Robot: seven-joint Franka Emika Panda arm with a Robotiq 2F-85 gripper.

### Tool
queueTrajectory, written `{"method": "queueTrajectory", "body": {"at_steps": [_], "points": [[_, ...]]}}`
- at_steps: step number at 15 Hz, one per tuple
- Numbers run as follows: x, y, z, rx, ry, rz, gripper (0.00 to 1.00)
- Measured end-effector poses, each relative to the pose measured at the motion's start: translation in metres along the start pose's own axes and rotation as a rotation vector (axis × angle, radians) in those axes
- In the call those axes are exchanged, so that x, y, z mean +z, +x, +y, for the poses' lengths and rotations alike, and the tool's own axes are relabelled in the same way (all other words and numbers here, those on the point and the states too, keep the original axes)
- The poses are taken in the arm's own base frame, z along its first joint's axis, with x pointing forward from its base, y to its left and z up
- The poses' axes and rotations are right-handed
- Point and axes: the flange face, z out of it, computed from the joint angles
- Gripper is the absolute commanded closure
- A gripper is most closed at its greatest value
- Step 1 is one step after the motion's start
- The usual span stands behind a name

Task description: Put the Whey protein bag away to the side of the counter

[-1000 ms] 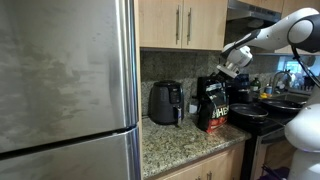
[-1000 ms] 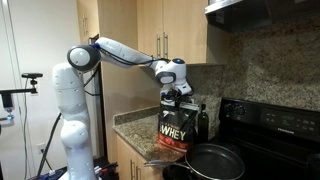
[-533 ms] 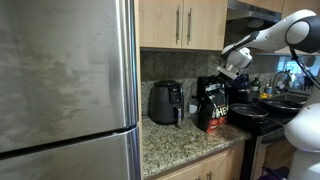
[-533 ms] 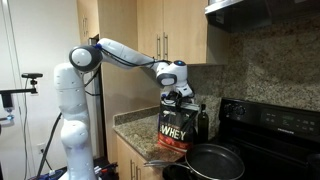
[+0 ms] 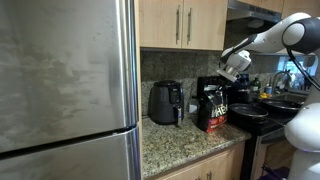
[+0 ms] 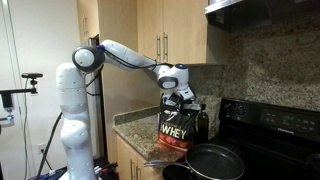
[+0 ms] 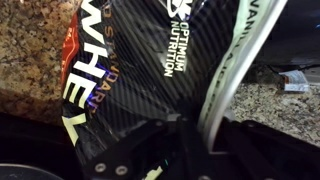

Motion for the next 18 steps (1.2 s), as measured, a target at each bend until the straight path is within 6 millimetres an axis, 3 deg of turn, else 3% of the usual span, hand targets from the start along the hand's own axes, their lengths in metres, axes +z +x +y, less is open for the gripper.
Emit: {"method": "queueTrajectory", "body": {"at_steps": [6, 9, 14, 18], "points": [[-0.003, -0.001, 0.001, -0.024, 0.048, -0.038, 1.00], [-0.016, -0.010, 0.003, -0.065, 0.098, -0.140, 1.00], [-0.082, -0.053, 0.003, -0.170, 0.160, -0.354, 1.00], [-0.133, -0.113, 0.000, -0.286, 0.174, -0.532, 1.00]]}}
